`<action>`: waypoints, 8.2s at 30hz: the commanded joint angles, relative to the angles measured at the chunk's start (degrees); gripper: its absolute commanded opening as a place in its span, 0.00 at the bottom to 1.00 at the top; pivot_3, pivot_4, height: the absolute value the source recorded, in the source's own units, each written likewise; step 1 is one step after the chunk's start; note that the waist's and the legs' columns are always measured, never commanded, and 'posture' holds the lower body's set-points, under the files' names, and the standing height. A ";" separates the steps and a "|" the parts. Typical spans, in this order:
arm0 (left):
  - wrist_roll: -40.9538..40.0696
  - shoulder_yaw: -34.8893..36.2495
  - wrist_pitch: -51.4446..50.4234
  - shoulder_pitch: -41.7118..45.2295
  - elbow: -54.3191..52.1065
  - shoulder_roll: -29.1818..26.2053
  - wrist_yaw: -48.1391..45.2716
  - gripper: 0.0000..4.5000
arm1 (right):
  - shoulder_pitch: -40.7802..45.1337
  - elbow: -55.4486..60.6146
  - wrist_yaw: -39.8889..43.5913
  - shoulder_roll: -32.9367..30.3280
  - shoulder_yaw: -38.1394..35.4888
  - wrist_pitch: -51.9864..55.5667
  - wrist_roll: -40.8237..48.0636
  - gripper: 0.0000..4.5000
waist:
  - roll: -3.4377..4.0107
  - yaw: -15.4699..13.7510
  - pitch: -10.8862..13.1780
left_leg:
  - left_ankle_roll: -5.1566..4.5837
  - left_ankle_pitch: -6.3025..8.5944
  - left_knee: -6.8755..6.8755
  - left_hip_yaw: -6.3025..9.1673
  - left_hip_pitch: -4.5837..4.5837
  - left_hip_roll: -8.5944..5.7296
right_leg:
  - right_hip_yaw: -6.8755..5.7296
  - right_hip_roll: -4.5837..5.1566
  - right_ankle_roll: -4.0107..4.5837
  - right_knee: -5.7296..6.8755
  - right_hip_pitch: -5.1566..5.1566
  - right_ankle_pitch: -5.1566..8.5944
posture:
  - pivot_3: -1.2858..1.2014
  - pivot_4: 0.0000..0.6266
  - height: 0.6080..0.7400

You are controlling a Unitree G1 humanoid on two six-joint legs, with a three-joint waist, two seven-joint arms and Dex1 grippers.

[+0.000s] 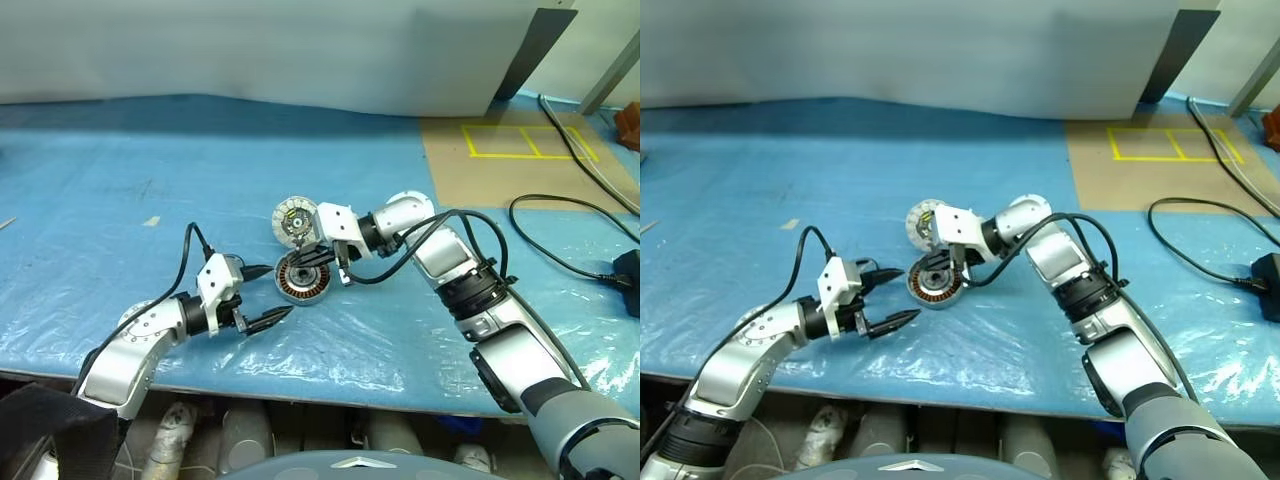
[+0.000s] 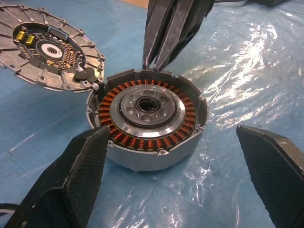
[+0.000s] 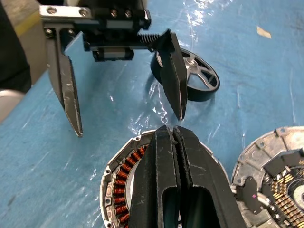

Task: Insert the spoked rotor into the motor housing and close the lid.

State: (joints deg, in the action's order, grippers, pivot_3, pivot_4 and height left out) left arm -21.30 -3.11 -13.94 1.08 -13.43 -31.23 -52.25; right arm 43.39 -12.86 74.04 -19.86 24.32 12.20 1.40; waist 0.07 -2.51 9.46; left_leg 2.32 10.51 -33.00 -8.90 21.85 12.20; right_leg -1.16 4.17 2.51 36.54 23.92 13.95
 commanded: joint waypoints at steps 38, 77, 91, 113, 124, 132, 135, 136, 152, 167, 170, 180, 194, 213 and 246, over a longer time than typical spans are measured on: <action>3.09 9.59 7.57 10.18 14.42 -18.81 -12.00 1.00 | -15.42 24.27 -12.84 -11.93 -12.04 16.29 9.84 0.01 | 0.00 -0.49 0.01 | 0.24 -0.13 0.66 -0.01 -0.31 -0.15 | -0.03 0.00 -0.12 -0.85 -0.43 -0.06 | 0.52 0.24 1.00; 23.38 -13.76 32.97 40.91 46.89 -13.76 -37.73 1.00 | -22.50 34.53 -19.30 -16.91 -14.00 21.65 15.13 0.01 | -0.01 -2.31 0.01 | 0.28 -0.15 0.64 0.07 -0.33 -0.21 | -0.11 0.08 -0.12 -0.80 -0.52 -0.07 | 0.52 0.24 1.00; 22.37 -12.27 34.22 41.12 47.61 -13.18 -36.51 1.00 | -22.19 33.29 -20.74 -17.02 -12.70 20.96 14.07 0.01 | 0.00 -2.34 0.01 | 0.28 -0.15 0.65 0.07 -0.32 -0.22 | -0.11 0.08 -0.12 -0.80 -0.52 -0.07 | 0.52 0.24 1.00; 21.59 -10.89 33.73 39.99 46.70 -13.21 -34.47 0.84 | -21.86 31.21 -20.26 -16.97 -11.72 19.39 12.00 0.00 | -0.01 -2.97 0.01 | 0.28 -0.15 0.64 0.07 -0.31 -0.22 | -0.11 0.08 -0.13 -0.81 -0.52 -0.07 | 0.52 0.24 1.00; 23.26 -12.04 33.04 39.23 46.50 -14.71 -36.20 0.54 | -22.26 31.07 -20.35 -16.76 -11.63 19.19 11.47 0.00 | -0.01 -3.00 0.01 | 0.28 -0.15 0.64 0.08 -0.31 -0.22 | -0.12 0.09 -0.13 -0.80 -0.52 -0.07 | 0.52 0.24 1.00; 24.24 -13.43 34.08 37.14 44.93 -13.35 -35.88 0.54 | -22.39 31.13 -20.51 -16.77 -11.52 19.08 11.09 0.00 | 0.00 -2.99 0.01 | 0.28 -0.15 0.64 0.08 -0.31 -0.22 | -0.12 0.08 -0.13 -0.81 -0.52 -0.07 | 0.52 0.24 1.00; 25.86 -14.20 36.61 36.91 46.28 -13.29 -34.84 0.54 | -22.49 31.33 -20.57 -16.85 -11.60 19.12 11.05 0.00 | 0.00 -3.00 0.01 | 0.28 -0.15 0.64 0.08 -0.32 -0.22 | -0.12 0.09 -0.13 -0.80 -0.53 -0.07 | 0.52 0.24 1.00; 26.18 -14.35 37.46 36.88 46.76 -13.25 -34.69 0.50 | -22.53 31.41 -20.60 -16.86 -11.65 19.16 11.07 0.00 | 0.00 -3.01 0.00 | 0.28 -0.15 0.64 0.08 -0.34 -0.22 | -0.12 0.09 -0.13 -0.80 -0.56 -0.07 | 0.52 0.24 1.00; 21.15 -10.54 36.57 38.38 44.73 -11.57 -32.55 0.34 | -22.17 33.29 -20.75 -16.67 -15.21 21.96 14.79 0.00 | 0.24 -3.24 -0.14 | 0.28 -0.15 0.64 0.07 -0.69 -0.30 | -0.07 0.18 -0.13 -0.80 -0.90 -0.07 | 0.52 0.24 1.00; 6.60 -9.13 13.49 36.99 25.91 -3.49 -33.73 0.34 | -24.12 36.35 -24.41 -16.97 -21.05 26.70 20.88 0.00 | 0.07 -3.01 -0.03 | 0.29 -0.15 0.74 0.07 -0.37 -0.27 | -0.12 0.11 -0.13 -0.83 -0.57 -0.07 | 0.52 0.24 1.00; 10.92 -12.40 15.52 38.83 29.65 -1.59 -32.88 0.34 | -24.08 36.24 -25.20 -17.35 -20.97 26.67 20.78 0.00 | 0.07 -3.01 -0.03 | 0.28 -0.15 0.70 0.08 -0.37 -0.28 | -0.10 0.12 -0.14 -0.85 -0.59 -0.07 | 0.52 0.24 1.00; 14.78 -15.46 18.16 43.39 35.60 2.08 -33.49 0.34 | -26.90 38.28 -27.51 -18.24 -20.82 26.65 20.38 0.00 | 0.07 -2.92 -0.03 | 0.29 -0.15 0.70 0.10 -0.37 -0.29 | -0.11 0.12 -0.17 -0.86 -0.60 -0.09 | 0.52 0.24 1.00; 15.17 -14.84 18.77 45.40 35.94 1.46 -35.18 0.34 | -27.64 38.17 -28.64 -18.82 -19.69 25.74 19.53 0.00 | 0.06 -3.04 -0.03 | 0.28 -0.15 0.69 0.12 -0.37 -0.30 | -0.10 0.12 -0.18 -0.87 -0.60 -0.10 | 0.52 0.24 1.00; 16.44 -15.37 20.32 46.29 38.78 1.60 -34.87 0.51 | -26.73 36.70 -28.41 -18.56 -18.69 24.60 18.11 0.00 | 0.06 -3.03 -0.02 | 0.29 -0.15 0.70 0.12 -0.36 -0.30 | -0.11 0.12 -0.21 -0.88 -0.60 -0.11 | 0.52 0.24 1.00; 4.86 0.93 -3.67 34.32 20.51 -1.84 -14.72 0.89 | -11.95 17.67 -19.36 -3.80 -3.61 20.14 16.10 0.00 | 0.04 -2.85 0.00 | 0.29 -0.15 0.66 0.24 -0.07 -0.29 | -0.26 0.12 -0.18 -0.87 -0.48 -0.10 | 0.52 0.24 1.00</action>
State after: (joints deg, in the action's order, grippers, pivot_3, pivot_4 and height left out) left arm -15.05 -4.18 -16.76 35.33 9.92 -32.07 -67.77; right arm 30.92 5.05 53.20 -23.98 19.95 33.81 17.88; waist 0.10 -5.36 9.45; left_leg 2.61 10.36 -32.34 -8.66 21.76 11.91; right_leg -1.42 4.29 2.33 35.68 23.43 13.86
